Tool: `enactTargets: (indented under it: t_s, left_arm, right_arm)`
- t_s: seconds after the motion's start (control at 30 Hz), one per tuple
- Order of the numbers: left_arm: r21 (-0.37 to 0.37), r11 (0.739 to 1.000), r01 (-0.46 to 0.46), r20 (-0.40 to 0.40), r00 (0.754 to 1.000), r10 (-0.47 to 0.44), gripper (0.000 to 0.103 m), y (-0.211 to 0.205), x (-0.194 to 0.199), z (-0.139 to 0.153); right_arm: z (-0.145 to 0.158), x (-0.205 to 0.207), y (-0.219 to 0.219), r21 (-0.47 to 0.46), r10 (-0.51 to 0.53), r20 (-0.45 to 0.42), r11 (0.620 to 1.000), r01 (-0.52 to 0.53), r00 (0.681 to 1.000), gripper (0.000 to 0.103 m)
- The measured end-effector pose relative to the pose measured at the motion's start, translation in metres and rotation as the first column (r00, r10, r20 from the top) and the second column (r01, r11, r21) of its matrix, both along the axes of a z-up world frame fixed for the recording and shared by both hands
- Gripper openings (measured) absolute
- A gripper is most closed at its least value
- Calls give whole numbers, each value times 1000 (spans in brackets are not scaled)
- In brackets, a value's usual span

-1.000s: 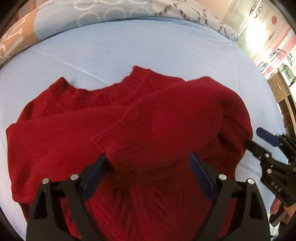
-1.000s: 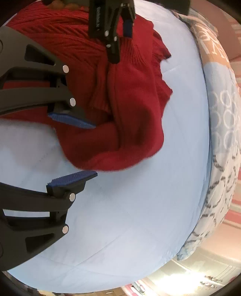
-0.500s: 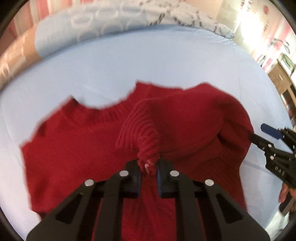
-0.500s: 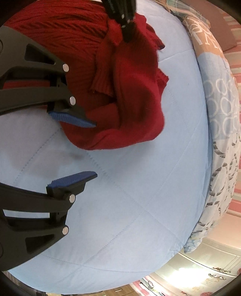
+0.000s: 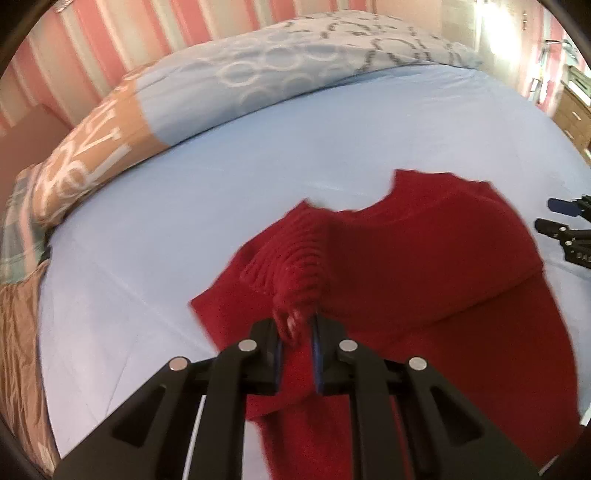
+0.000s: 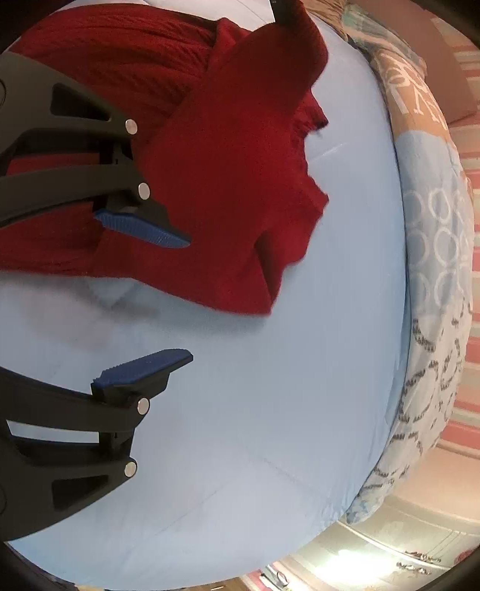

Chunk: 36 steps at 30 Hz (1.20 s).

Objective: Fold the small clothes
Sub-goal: 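Grasp the folded cuff with the left gripper and lay it flat on the body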

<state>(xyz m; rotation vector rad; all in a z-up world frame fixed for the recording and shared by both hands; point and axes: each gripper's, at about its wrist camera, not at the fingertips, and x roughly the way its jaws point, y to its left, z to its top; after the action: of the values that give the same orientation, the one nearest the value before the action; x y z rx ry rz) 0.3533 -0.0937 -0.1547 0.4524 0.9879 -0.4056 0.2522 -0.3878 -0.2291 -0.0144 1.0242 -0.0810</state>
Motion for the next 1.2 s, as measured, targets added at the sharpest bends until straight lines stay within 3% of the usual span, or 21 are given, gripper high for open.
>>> enactTargets:
  t_s: [0.1, 0.13, 0.2, 0.23, 0.27, 0.3, 0.33, 0.5, 0.6, 0.7, 0.73, 0.77, 0.8, 0.87, 0.97, 1.03, 1.13, 1.2]
  left_arm:
    - [14, 999, -48, -58, 997, 49, 19, 19, -3, -30]
    - [44, 996, -71, -110, 991, 76, 26, 22, 0, -48]
    - [83, 990, -112, -154, 980, 124, 27, 34, -6, -65]
    - [79, 990, -121, -146, 981, 131, 39, 39, -10, -64]
    - [91, 986, -138, -121, 982, 148, 69, 44, -15, -60]
    - [114, 980, -161, -87, 981, 171, 81, 49, -19, -56]
    - [123, 975, -184, -53, 980, 191, 85, 56, -23, -49]
    - [-42, 970, -240, -82, 968, 236, 86, 74, -2, -22]
    - [-130, 964, -231, -173, 963, 207, 86, 57, 30, -26]
    - [-136, 967, -216, -222, 958, 183, 84, 43, 49, -36]
    - [-139, 966, -216, -249, 952, 177, 76, 38, 52, -41]
    - [-162, 964, -212, -280, 946, 162, 57, 35, 52, -44]
    - [-160, 965, -209, -297, 942, 155, 50, 29, 51, -48]
    - [-112, 979, -169, -242, 960, 138, 24, 23, 45, -47]
    - [-117, 982, -148, -144, 981, 130, 21, 22, 32, -32]
    - [-89, 989, -118, -20, 993, 117, 21, 21, 16, -10]
    - [-34, 995, -94, 118, 988, 97, 21, 24, -10, 13]
    - [16, 994, -109, 115, 988, 106, 21, 32, -13, 2]
  right_arm:
    - [-5, 5, 10, -1, 15, -12, 1000, -15, 1000, 58]
    - [-8, 8, 12, 0, 19, -23, 1000, -19, 1000, 58]
    - [-8, 10, 17, -6, 28, -27, 1000, -28, 999, 58]
    - [-6, 9, 17, -10, 30, -22, 1000, -30, 999, 60]
    - [-5, 9, 18, -14, 31, -17, 999, -31, 999, 64]
    - [-4, 10, 17, -21, 31, -13, 999, -31, 999, 66]
    - [-4, 9, 17, -26, 32, -13, 999, -32, 999, 67]
    - [-5, 14, 10, -29, 14, -17, 999, -15, 1000, 67]
    - [-4, 17, 8, -24, 1, -8, 1000, -1, 1000, 67]
    - [-4, 20, 8, -15, -5, -6, 1000, 5, 1000, 67]
    - [-4, 21, 9, -17, -3, -8, 1000, 3, 1000, 67]
    - [-4, 21, 10, -22, 2, -8, 1000, -2, 1000, 67]
    - [-4, 21, 11, -28, 7, -8, 1000, -7, 1000, 67]
    - [-4, 21, 12, -32, 13, -7, 999, -14, 1000, 67]
    - [-6, 20, 14, -38, 20, -5, 999, -20, 1000, 67]
    - [-5, 19, 15, -42, 21, 2, 999, -21, 1000, 67]
    - [-5, 21, 13, -5, 8, 16, 1000, -8, 1000, 67]
    - [-7, 29, 6, 70, -12, 17, 997, 10, 1000, 67]
